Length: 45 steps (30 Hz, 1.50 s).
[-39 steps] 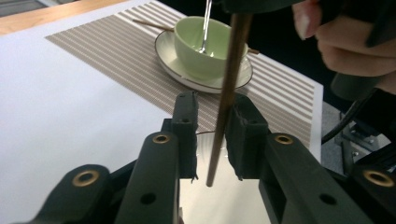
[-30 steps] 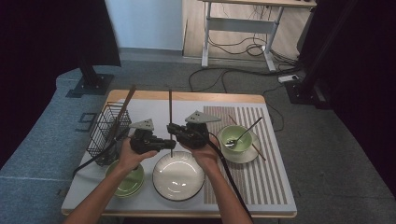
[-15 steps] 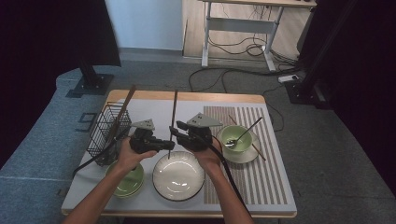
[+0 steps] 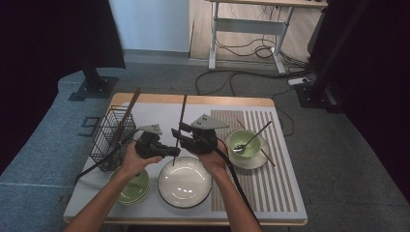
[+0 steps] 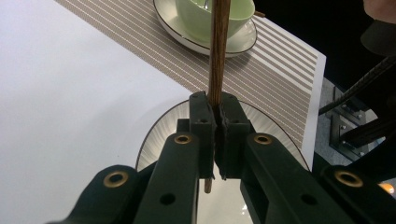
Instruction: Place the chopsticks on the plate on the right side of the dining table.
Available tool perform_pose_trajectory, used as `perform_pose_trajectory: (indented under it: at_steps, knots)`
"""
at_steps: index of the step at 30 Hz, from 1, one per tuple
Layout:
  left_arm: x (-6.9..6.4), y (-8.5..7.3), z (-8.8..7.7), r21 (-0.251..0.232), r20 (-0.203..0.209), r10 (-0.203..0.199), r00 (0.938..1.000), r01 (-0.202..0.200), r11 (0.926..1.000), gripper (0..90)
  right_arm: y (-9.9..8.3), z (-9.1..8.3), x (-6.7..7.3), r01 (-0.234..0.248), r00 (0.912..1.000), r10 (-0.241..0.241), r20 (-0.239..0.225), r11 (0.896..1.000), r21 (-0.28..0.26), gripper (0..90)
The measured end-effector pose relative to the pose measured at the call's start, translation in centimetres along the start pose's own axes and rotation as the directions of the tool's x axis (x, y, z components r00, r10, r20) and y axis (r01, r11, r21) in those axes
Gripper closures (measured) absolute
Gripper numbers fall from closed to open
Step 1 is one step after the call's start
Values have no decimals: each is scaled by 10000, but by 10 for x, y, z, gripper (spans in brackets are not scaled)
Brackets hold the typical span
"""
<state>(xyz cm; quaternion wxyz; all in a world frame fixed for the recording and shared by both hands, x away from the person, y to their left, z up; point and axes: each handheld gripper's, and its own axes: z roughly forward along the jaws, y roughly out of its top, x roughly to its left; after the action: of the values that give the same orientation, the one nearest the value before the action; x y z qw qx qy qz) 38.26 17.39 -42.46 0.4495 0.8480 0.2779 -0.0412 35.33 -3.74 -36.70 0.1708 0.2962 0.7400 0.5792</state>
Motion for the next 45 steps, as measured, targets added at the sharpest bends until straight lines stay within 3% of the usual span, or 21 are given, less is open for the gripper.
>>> perform_pose_trajectory:
  at_steps: [4, 10, 34, 45]
  knots:
    - [-1, 0, 0, 32, 30, -15, 10000, 15, 10000, 863, 2, 4, 2, 192, 9998, -192, -70, 9998, 88, 603]
    - [-1, 0, -1, 166, -39, 11, 10000, -11, 9999, 863, 4, 5, 1, 429, 9989, -433, 176, 9988, 228, 596]
    - [-3, -2, -1, 574, -147, 254, 9996, -245, 9981, 863, -9, -3, -17, 71, 9962, -125, 862, 9981, 616, 546]
    - [-2, -2, -1, 762, -172, 357, 9992, -343, 9965, 863, -13, -6, -22, 250, 9935, -340, 1083, 9962, 831, 511]
